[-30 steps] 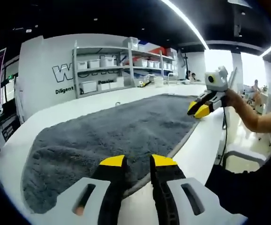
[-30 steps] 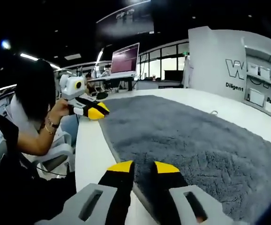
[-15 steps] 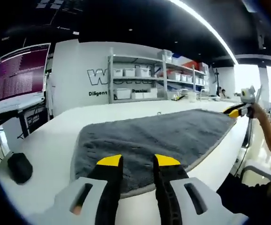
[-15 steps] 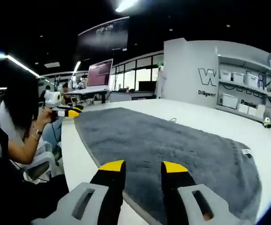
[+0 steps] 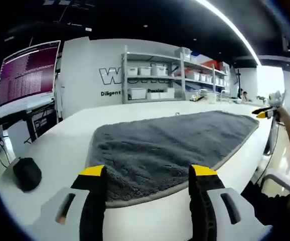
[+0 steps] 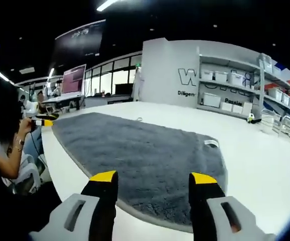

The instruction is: Open the folded towel by lifting each exposed corner and separating the folded layers until the towel lies flat within the target outline without major curled edges

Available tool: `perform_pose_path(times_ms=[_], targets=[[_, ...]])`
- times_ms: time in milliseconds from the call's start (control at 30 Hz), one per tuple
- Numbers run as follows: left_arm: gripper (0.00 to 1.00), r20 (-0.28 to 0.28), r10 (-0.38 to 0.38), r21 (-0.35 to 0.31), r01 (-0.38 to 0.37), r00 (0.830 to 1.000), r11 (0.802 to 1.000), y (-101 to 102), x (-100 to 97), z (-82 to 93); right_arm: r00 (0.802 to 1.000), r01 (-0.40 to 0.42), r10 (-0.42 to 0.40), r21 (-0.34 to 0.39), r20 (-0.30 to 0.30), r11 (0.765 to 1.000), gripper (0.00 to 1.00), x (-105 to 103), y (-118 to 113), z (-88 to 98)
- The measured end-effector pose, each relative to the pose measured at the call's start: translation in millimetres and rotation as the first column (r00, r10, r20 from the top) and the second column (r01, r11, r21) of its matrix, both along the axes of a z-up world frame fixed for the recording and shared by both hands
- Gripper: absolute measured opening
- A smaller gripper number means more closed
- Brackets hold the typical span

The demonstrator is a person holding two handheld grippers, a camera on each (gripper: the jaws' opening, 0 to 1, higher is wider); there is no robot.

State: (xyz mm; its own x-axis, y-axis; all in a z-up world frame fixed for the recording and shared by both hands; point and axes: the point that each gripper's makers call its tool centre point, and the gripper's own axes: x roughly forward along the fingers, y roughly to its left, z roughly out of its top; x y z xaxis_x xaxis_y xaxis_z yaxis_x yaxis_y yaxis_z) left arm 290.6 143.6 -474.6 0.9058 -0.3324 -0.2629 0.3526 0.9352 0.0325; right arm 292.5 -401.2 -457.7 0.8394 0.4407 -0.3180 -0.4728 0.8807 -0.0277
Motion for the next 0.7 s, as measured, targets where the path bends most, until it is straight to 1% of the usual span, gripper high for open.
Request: perform_pose_path(times_ms=[67,167,233,333,367,467,567,700], targets=[[0.66,-0.013,-0.016,-0.006,0.016,1.000,1.000,-3,-0.8,-1.7,1.000,0.004,-0.004,0.010,-0.019,1.000,0.63,-2,-4,-4.3],[0.66,-0.031,-0.029,-0.020,0.028,0.999,0.999,-5,-0.5,-3.3,0.998,0.019,-0.017,0.043,-0.055,0.999,0.63,-1,-12,-12.3],[0.66,-0.042,-0.027,-0.014,0.027,0.999,1.000,-6,-0.3,-4.5,0.998,0.029,-0.026,0.046,-0.063,0.999,0.64,1,-15,-15.6],[0.66,-0.061,-0.027,-0.010,0.026,0.998,1.000,-5,0.5,-6.7,0.996,0.036,-0.033,0.045,-0.077,0.998,0.65,2,-18,-19.6],[0.66,-0.077,-0.028,-0.004,0.028,0.997,1.000,-6,0.2,-9.1,0.996,0.039,-0.035,0.042,-0.086,0.998,0.65,2,-18,-22.5],[0.66,-0.097,-0.019,0.013,0.021,0.995,1.000,-5,-0.2,-13.6,0.993,0.047,-0.045,0.020,-0.108,0.999,0.65,1,-21,-30.8],[0.66,-0.101,-0.017,0.010,0.018,0.995,1.000,-4,-0.8,-15.3,0.992,0.046,-0.044,0.014,-0.120,0.999,0.65,2,-26,-34.4],[0.63,-0.101,-0.009,0.003,0.009,0.995,1.000,-1,-2.2,-15.6,0.991,0.046,-0.044,0.010,-0.122,0.999,0.63,-2,-27,-34.7]])
